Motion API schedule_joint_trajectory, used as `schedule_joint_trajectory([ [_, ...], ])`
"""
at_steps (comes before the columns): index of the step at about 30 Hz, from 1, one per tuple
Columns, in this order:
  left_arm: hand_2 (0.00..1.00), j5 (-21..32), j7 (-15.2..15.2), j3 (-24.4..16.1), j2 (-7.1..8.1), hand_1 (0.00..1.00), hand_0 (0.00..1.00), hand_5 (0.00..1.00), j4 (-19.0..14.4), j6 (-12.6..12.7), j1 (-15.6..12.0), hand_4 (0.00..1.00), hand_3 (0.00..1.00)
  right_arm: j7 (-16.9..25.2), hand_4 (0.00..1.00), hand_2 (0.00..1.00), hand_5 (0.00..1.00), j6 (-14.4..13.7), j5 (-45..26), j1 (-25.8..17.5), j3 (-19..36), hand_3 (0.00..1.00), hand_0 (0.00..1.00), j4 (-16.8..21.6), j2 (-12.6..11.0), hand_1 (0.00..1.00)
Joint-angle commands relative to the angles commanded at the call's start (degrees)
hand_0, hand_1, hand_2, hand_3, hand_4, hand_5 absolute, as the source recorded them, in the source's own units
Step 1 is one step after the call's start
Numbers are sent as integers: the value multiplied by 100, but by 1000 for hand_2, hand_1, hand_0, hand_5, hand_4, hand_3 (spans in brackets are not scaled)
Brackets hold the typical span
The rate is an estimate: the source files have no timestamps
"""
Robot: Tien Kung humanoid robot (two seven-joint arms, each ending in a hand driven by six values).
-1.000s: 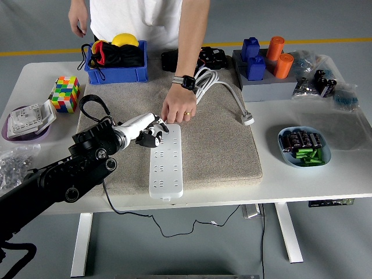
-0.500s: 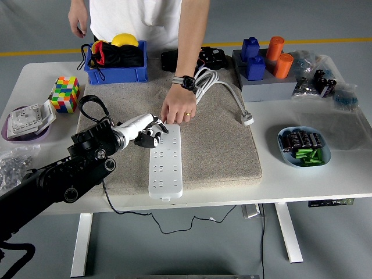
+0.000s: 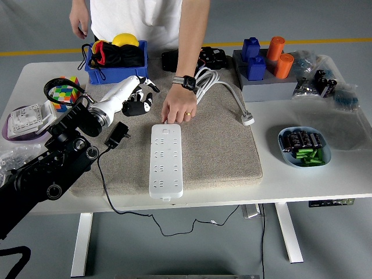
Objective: Pull the plug out,throw it away,press the button
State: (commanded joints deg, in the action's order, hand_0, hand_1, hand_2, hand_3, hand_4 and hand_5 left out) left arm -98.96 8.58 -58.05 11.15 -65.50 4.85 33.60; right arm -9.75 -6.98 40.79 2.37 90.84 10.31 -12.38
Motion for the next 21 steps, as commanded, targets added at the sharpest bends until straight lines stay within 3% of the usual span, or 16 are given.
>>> schedule_joint_trajectory([
  [1,416,-25,-33,-177,18,373,330,2,-60,1,-73,644,680,3,660,641,471,2,-7,0,-4,610,740,0,0,659],
  [5,416,-149,-118,-715,64,373,330,2,-169,17,-326,644,680,13,660,641,471,-4,-7,3,6,610,740,0,4,659],
  [6,624,-183,-160,-917,74,710,711,18,-173,35,-426,705,753,11,660,641,471,-7,0,5,15,610,740,0,6,659],
  [12,624,-335,-401,-1784,83,710,711,18,-77,194,-823,705,753,22,660,641,471,-13,0,7,31,610,740,0,11,658],
  [13,836,-369,-434,-1970,82,911,882,275,-57,215,-900,764,836,17,660,641,470,-15,6,5,39,610,740,0,12,658],
  [18,836,-419,-564,-2507,93,911,882,275,-51,324,-1094,764,836,12,660,641,470,-15,13,-4,50,610,740,0,10,658],
  [19,866,-442,-579,-2584,90,943,914,328,-33,334,-1112,763,868,12,660,641,470,-16,15,-4,49,611,740,0,8,658],
  [21,866,-476,-578,-2691,85,943,914,328,-7,327,-1133,763,868,18,660,641,470,-17,10,2,43,611,740,0,6,658],
])
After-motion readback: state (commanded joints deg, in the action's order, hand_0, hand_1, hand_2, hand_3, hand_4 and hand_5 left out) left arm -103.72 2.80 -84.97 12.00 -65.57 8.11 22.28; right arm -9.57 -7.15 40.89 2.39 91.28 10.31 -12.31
